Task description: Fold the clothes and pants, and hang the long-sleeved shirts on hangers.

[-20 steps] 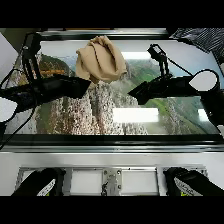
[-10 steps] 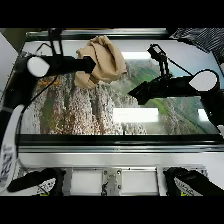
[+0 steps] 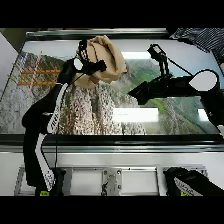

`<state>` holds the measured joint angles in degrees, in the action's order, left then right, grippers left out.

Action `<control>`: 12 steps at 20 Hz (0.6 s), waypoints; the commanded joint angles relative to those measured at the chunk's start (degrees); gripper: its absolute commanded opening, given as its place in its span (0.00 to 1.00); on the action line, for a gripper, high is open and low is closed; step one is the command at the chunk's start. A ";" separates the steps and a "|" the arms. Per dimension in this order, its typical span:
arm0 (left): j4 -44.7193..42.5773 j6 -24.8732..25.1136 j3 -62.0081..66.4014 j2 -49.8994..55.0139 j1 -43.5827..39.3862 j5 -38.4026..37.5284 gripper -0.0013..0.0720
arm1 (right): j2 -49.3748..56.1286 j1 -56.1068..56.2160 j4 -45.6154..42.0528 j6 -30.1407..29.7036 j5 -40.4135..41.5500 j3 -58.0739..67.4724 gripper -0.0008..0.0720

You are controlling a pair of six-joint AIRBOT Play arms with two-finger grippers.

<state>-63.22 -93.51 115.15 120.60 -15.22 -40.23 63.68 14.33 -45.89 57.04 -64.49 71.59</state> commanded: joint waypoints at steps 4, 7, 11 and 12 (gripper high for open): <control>8.92 -1.01 0.33 5.25 -0.74 7.93 0.97 | 0.04 0.04 0.00 0.00 0.00 -0.02 0.06; 9.33 -1.01 0.55 5.22 -1.95 8.83 0.48 | 0.04 0.04 0.00 0.00 0.00 -0.02 0.06; 12.39 -1.36 0.55 3.10 -1.57 4.44 0.05 | 0.04 0.04 0.00 0.02 0.00 -0.02 0.06; 12.24 -1.29 0.55 1.22 -1.09 2.82 0.05 | 0.04 0.04 0.04 0.02 0.02 -0.04 0.06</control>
<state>-53.08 -94.72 115.63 124.33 -16.73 -34.13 63.68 14.33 -45.89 57.04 -64.47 71.59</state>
